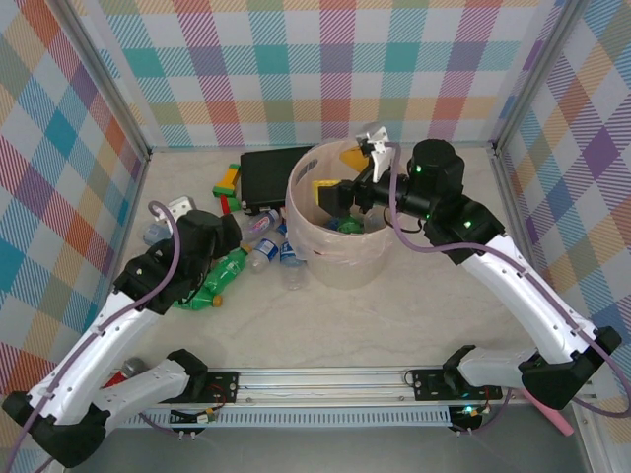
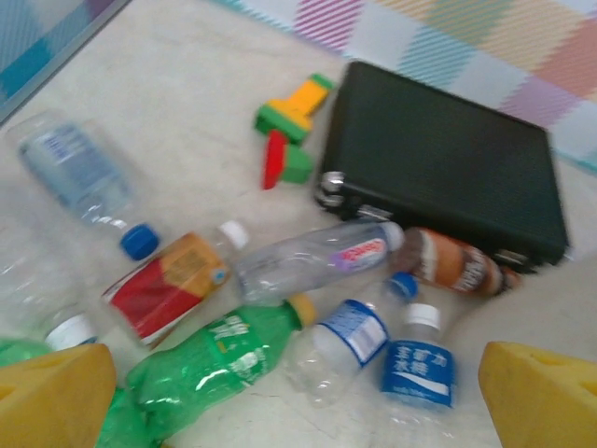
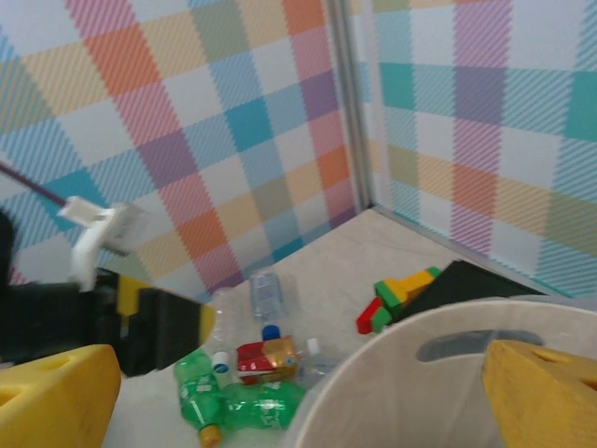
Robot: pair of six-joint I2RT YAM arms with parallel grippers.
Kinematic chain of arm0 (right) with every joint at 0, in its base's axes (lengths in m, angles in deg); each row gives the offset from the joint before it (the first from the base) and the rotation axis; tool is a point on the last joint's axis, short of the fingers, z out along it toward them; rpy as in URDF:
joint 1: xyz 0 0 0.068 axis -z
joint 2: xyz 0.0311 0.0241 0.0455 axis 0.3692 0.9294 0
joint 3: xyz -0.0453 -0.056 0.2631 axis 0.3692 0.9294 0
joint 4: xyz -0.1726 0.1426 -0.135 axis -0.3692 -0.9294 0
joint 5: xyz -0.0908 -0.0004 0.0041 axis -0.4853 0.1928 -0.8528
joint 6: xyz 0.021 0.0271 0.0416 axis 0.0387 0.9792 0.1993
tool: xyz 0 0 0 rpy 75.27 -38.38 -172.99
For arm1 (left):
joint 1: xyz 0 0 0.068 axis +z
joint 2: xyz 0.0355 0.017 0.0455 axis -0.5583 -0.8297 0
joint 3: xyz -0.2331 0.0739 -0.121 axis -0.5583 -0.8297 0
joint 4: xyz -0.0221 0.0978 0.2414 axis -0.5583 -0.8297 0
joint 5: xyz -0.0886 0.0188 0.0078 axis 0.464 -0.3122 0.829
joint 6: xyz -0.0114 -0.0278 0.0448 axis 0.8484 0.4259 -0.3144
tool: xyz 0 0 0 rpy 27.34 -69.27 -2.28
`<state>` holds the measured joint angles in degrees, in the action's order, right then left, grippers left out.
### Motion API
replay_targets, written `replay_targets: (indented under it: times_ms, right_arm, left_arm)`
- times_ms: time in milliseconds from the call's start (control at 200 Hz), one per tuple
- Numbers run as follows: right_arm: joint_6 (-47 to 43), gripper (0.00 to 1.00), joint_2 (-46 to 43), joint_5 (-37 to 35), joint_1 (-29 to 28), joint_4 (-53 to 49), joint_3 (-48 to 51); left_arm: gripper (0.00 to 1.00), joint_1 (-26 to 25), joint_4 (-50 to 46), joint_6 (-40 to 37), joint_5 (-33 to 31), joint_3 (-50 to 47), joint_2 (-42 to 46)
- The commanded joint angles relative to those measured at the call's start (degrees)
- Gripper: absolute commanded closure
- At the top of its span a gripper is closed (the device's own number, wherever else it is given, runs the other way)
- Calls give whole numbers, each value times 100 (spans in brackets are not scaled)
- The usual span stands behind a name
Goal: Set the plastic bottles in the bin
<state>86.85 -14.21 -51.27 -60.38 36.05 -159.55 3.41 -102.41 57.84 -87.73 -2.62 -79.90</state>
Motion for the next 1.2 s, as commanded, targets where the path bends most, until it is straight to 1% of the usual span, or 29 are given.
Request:
replay_targets:
  times_ms: [0,120,200,350,460,525,605,765,790,815,910,1015,1035,1190]
  right_arm:
    - [32,1,6,341,-72,474,130]
    - [-25,1,-130,393,-101,540,376]
    - [-53,1,-289,250,-101,626,603]
    - [-40,1,-530,-19,-101,802,914]
    - [-68,1,-639,40,-99,756,947]
    - [-62,1,-703,84,-103,813,1036]
    - [-81,1,-747,63,-101,898,1146]
    - [-77,1,-750,85,-100,894,1134]
    - [-68,1,-754,101,-101,912,1149]
    - [-61,1,-750,103,-101,923,1150]
    - [-35,1,-741,88,-101,902,1141]
    - [2,1,-741,133,-101,916,1140]
    - [7,1,-741,148,-90,917,1141]
    - [16,1,-724,126,-101,923,1141]
  left_arm:
    - [0,681,-639,542,721,42,-128]
    - [1,1456,-905,707,1295,-65,-252]
    - [1,1968,-971,823,1662,-245,-300]
    - [0,2890,-806,1004,2322,-667,-404]
    - [0,3428,-651,1124,2675,-910,-563]
    - [1,3716,-581,1153,2817,-998,-641]
    - [0,4006,-546,1143,2840,-1086,-706]
    - [1,4657,-422,1122,3068,-1365,-728]
    - [1,4678,-355,1099,3141,-1438,-725]
    - [1,4914,-285,1086,3210,-1510,-725]
    - [4,5143,-25,1068,3438,-1754,-763]
    - [9,5244,207,1050,3480,-1939,-901]
    - [12,5253,253,1034,3492,-1960,-939]
    - [15,5306,435,1029,3434,-2104,-1190]
